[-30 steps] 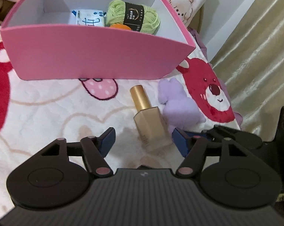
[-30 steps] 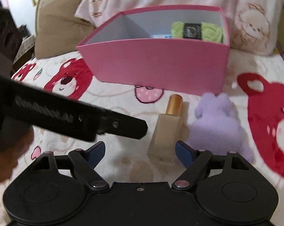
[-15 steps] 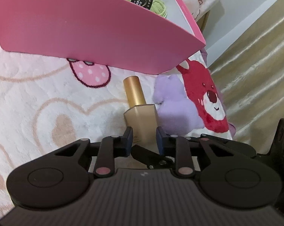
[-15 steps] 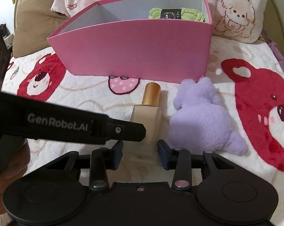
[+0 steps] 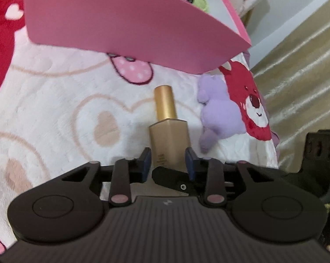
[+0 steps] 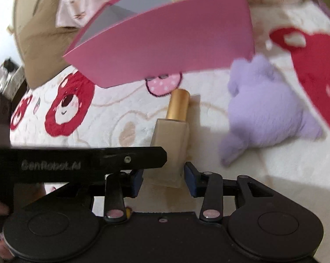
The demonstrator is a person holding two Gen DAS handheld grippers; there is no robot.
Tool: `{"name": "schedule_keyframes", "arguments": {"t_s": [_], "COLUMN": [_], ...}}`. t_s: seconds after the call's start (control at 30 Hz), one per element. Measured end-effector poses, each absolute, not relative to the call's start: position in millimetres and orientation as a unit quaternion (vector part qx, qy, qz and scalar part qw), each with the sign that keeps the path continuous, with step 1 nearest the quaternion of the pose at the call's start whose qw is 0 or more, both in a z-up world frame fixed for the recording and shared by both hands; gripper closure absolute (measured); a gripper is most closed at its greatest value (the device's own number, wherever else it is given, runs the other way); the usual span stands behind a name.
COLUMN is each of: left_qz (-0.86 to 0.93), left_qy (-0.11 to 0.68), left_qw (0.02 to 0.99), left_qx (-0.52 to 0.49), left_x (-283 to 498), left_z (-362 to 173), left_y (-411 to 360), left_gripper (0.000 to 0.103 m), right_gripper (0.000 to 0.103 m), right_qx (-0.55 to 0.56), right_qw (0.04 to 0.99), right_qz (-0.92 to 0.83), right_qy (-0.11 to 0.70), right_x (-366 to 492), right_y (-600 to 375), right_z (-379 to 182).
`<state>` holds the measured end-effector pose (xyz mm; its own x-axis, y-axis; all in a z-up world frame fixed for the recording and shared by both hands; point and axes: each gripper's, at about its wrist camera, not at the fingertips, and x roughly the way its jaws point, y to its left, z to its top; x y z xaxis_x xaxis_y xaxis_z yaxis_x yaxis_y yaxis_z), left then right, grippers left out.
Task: Organize objects
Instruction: 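Lower the left tool onto the gold-capped foundation bottle and grasp it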
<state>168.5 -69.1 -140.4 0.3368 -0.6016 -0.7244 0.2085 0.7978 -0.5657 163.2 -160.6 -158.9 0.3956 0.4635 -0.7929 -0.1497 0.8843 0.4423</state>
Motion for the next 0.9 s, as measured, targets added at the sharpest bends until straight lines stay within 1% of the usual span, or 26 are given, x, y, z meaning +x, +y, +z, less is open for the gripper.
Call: {"name": "schedule_keyframes", "arguments": {"t_s": [0.03,0.07,0.13,0.2,0.23,0.3,0.37,0.47,0.7,0.9], "left_qz": [-0.253,-0.253,-0.258,-0.261,-0.263,-0.266,-0.269,-0.262,-0.257,-0.256], "left_qy": [0.517,0.517,0.516,0.514,0.513,0.512,0.509,0.504,0.506,0.516], "left_qw": [0.795,0.794,0.792,0.794,0.794,0.793,0.798,0.807,0.809,0.803], "left_qx": [-0.194,-0.196,-0.198,-0.195,-0.194,-0.196,-0.179,-0.161,-0.155,-0.149], "left_x": [169.4,170.4,171.2,171.9,172.5,173.6,173.0,169.3,162.0,146.9], "left_z": [-142.0,-143.6,-145.8,-146.9,-147.9,-150.9,-151.7,-148.3,-140.7,-132.9], "left_y": [-68.1,-67.9,-70.5,-74.7,-76.9,-81.3,-87.9,-95.4,-90.6,-80.3], "left_gripper": [0.061,0.059,0.058,0.058,0.058,0.058,0.057,0.059,0.06,0.06], "right_gripper": [0.056,0.056,0.058,0.058,0.061,0.061,0.061,0.061,0.061,0.061], "right_qx": [0.155,0.148,0.133,0.113,0.095,0.085,0.1,0.148,0.122,0.106], "right_qw": [0.823,0.825,0.832,0.839,0.843,0.846,0.843,0.828,0.838,0.831], "right_qz": [0.178,0.175,0.161,0.158,0.159,0.163,0.165,0.173,0.186,0.203], "right_qy": [0.517,0.516,0.514,0.509,0.504,0.501,0.503,0.512,0.498,0.508], "right_x": [161.6,160.4,157.1,154.5,152.8,151.9,154.2,161.2,153.9,141.8], "right_y": [-158.5,-155.2,-148.8,-144.8,-142.0,-142.0,-146.3,-164.0,-155.8,-146.3], "right_z": [-160.5,-159.6,-158.9,-159.0,-158.9,-159.2,-159.9,-164.2,-158.9,-151.1]}}
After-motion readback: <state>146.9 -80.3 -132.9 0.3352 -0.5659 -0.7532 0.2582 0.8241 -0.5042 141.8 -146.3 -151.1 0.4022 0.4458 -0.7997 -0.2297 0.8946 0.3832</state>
